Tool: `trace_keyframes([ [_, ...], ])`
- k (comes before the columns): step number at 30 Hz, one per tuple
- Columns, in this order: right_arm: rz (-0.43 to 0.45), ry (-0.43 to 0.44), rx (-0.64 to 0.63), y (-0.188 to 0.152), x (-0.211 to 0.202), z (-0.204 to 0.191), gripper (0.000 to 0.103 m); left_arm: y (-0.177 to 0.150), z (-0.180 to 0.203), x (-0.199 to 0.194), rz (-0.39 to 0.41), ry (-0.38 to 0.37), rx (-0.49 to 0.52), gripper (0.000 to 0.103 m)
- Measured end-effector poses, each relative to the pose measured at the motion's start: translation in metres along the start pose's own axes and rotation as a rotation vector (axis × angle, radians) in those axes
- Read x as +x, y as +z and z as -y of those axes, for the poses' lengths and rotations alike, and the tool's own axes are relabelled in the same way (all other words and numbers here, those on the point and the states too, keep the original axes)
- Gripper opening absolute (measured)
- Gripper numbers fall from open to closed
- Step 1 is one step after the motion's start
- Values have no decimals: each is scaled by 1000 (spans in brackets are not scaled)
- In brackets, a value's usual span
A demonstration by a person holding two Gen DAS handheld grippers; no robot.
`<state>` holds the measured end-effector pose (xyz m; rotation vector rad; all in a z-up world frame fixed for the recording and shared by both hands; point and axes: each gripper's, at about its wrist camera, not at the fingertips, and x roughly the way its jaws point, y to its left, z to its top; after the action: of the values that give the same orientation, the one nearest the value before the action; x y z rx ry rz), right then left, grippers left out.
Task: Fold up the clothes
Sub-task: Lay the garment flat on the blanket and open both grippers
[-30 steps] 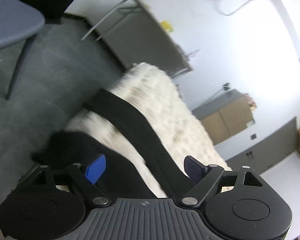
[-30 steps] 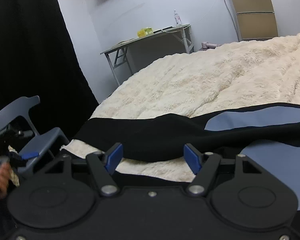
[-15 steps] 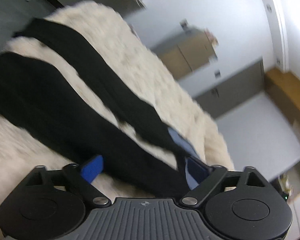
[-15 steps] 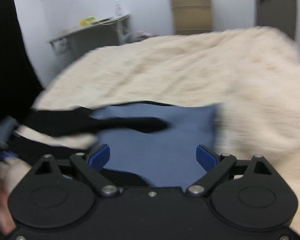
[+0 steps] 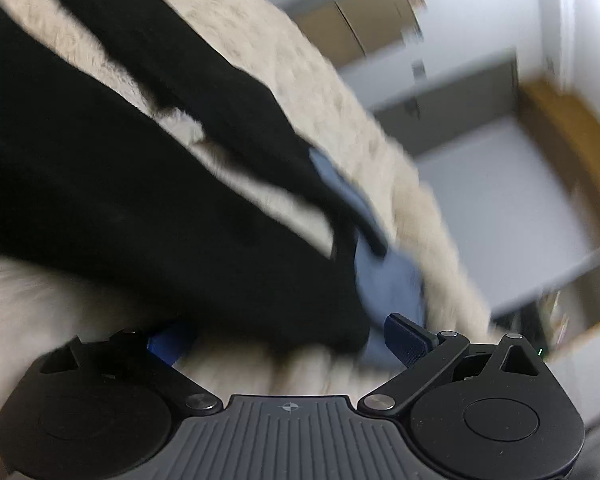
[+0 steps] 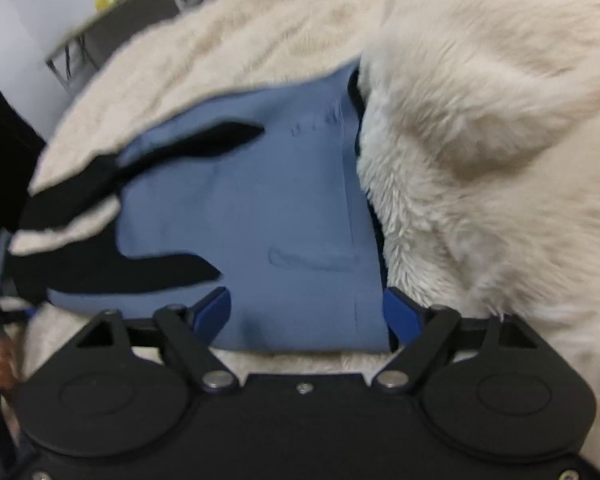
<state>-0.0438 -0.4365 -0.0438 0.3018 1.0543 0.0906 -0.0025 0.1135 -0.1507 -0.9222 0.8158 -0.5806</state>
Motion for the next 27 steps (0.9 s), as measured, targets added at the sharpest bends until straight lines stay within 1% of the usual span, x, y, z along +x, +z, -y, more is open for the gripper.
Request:
trace_keyframes([
  [1, -24, 63, 28, 1, -1, 1, 3, -5, 6, 5, 16, -3, -18, 27],
  [2, -23, 102, 41, 1, -4, 2, 0, -10, 14, 11, -36, 39, -33, 16],
  [3, -3, 124, 39, 3, -13, 2, 0, -14, 19, 10, -43, 42, -31, 13],
  [4, 32, 151, 44, 7, -28, 3, 0, -19, 24, 8, -49, 44, -29, 12],
  [5, 66, 157, 58, 13, -42, 7, 0, -23, 30, 4, -57, 29, -20, 12],
  [6, 98, 150, 72, 18, -54, 12, 0, -25, 34, 1, -75, 18, -38, 12],
  [7, 121, 116, 71, 23, -63, 15, 0, -26, 39, -2, -91, 7, -56, 13],
  [8, 134, 68, 57, 26, -68, 16, 0, -26, 40, -3, -91, -12, -65, 14],
  [9, 138, 43, 50, 28, -70, 17, 4, -24, 41, -7, -82, -67, -94, 24],
  [10, 129, 29, 42, 28, -70, 17, 7, -24, 40, -7, -84, -78, -100, 51],
  [11, 114, 22, 33, 28, -68, 16, 16, -25, 38, -4, -92, -89, -102, 66],
  [12, 86, 21, 19, 26, -62, 14, 37, -30, 34, 4, -122, -91, -98, 79],
  [14, 26, 11, -15, 21, -46, 7, 54, -41, 30, 17, -145, -77, -97, 79],
  [15, 11, -2, -31, 21, -41, 4, 54, -45, 29, 25, -156, -78, -90, 81],
  [17, -38, -61, -67, 20, -25, -1, 54, -51, 30, 34, -173, -63, -65, 82],
  [18, -58, -88, -79, 18, -21, -4, 54, -57, 33, 40, -175, -31, -35, 82],
  [19, -96, -92, -91, 18, -14, -6, 53, -63, 38, 45, -153, -38, 3, 83],
  [20, -151, -65, -94, 18, -5, -7, 42, -68, 41, 48, -134, -68, 12, 83],
  [21, -184, -43, -92, 20, 5, -7, 24, -68, 43, 48, -135, -71, 10, 79],
  [22, -213, -17, -100, 22, 11, -9, 12, -71, 49, 54, -149, -93, -3, 72],
  [23, -235, 10, -105, 21, 11, -11, 5, -71, 54, 56, -159, -102, 3, 68],
  [24, -230, 37, -99, 23, 6, -12, 4, -72, 71, 58, -175, -123, 69, 64],
  [26, -188, 101, -73, 29, -12, -11, 4, -71, 81, 58, -188, -157, 103, 63],
  [27, -167, 116, -63, 32, -17, -10, 4, -69, 85, 56, -200, -194, 101, 49],
])
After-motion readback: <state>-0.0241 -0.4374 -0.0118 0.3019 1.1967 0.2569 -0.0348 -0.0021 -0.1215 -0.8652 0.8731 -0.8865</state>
